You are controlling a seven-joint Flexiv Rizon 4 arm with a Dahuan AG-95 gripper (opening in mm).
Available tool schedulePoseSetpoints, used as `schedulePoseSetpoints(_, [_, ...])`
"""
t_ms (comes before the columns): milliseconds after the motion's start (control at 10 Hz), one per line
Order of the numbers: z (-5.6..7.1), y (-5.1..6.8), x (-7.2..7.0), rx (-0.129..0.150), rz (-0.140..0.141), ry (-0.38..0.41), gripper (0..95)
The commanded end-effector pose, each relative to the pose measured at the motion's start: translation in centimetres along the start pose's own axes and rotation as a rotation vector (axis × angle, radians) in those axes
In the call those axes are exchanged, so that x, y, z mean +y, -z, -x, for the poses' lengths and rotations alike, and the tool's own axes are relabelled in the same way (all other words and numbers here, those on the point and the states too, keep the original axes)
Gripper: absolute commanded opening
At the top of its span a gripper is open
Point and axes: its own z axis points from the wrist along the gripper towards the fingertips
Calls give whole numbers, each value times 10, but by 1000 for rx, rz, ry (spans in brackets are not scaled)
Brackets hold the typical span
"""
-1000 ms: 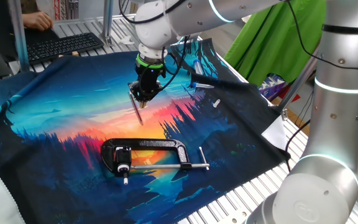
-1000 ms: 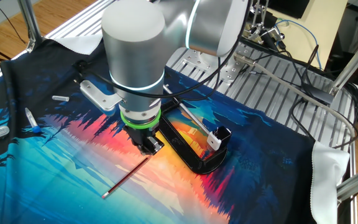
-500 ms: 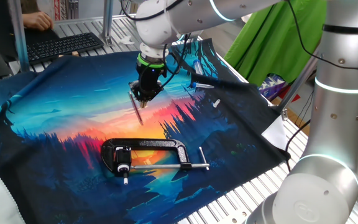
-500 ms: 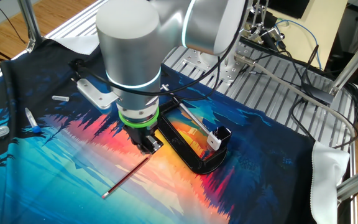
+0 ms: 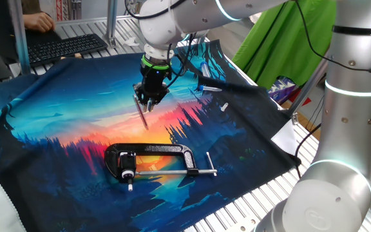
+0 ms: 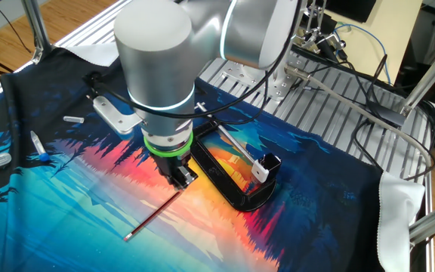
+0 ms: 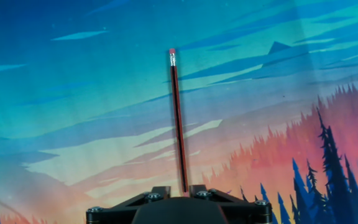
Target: Insert the pencil into the pencil sharpener
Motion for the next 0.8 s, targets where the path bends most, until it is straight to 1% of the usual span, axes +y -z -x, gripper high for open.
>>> schedulePoseSetpoints(100, [4, -9, 0, -5, 1, 3, 190])
schedulePoseSetpoints(400, [9, -27, 3, -6, 2, -10, 190])
schedulePoseSetpoints(800, [16, -41, -1, -12, 4, -16, 190])
